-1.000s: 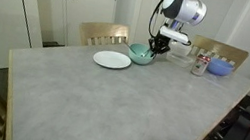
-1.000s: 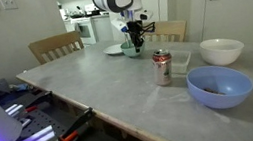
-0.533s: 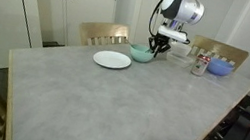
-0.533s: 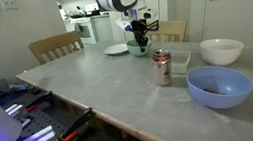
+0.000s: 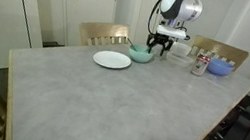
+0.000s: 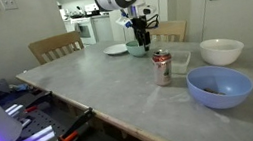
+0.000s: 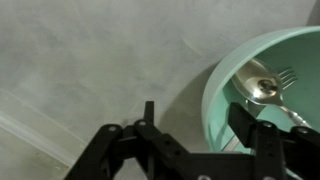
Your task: Slide the green bowl to the right side of the table
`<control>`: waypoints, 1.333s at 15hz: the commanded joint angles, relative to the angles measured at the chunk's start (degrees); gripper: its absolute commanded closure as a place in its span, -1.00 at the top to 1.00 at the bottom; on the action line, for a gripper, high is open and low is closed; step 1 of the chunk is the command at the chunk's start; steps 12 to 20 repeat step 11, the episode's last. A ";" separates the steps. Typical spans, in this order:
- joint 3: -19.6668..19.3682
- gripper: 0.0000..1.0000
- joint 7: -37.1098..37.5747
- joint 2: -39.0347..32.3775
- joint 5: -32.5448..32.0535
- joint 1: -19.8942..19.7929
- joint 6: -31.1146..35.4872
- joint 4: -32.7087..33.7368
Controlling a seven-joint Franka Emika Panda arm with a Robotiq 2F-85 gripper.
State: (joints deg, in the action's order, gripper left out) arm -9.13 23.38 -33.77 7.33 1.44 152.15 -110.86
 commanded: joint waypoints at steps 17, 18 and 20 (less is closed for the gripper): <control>-4.61 1.00 9.28 8.52 -16.92 7.30 -17.45 0.87; -4.61 1.00 9.28 8.52 -16.92 7.30 -17.45 0.87; -4.61 1.00 9.28 8.52 -16.92 7.30 -17.45 0.87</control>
